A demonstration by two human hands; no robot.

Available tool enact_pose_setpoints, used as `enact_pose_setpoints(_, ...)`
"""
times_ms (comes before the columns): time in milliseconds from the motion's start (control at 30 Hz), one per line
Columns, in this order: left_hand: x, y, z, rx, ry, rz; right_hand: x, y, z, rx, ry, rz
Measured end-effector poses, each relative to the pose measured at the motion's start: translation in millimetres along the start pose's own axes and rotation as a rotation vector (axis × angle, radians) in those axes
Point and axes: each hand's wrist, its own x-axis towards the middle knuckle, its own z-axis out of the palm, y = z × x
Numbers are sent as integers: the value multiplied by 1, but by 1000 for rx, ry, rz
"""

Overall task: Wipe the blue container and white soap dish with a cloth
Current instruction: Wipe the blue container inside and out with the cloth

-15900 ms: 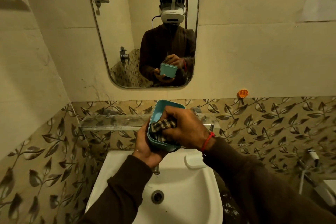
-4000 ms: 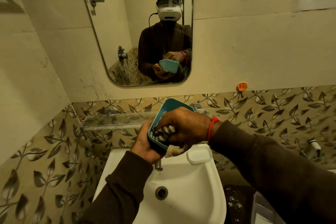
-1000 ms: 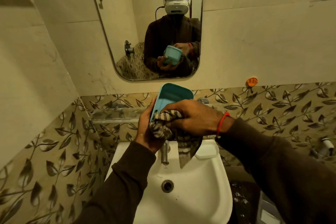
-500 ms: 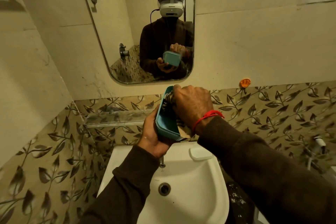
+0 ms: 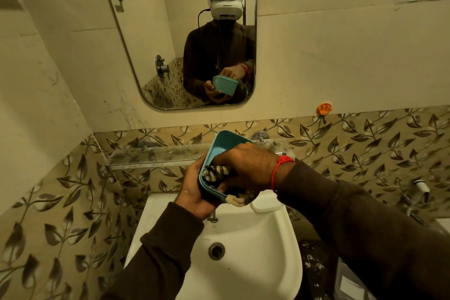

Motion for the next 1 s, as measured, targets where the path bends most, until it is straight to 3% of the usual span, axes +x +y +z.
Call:
enact_pose_setpoints(133, 0, -5, -1, 35, 33, -45, 0, -5, 6, -210, 139, -57)
enact_pose_setpoints(300, -1, 8, 0, -16, 8, -1, 4, -7, 1, -263, 313, -50)
enact_pose_setpoints(500, 0, 17, 7, -16, 9, 42, 17, 2, -7, -432, 517, 71)
enact_pose_setpoints(667, 7, 17, 8, 81, 54, 87, 21, 6, -3, -513, 489, 164)
enact_pose_setpoints(1000, 7, 16, -1, 244, 44, 327, 12, 9, 3, -444, 201, 190)
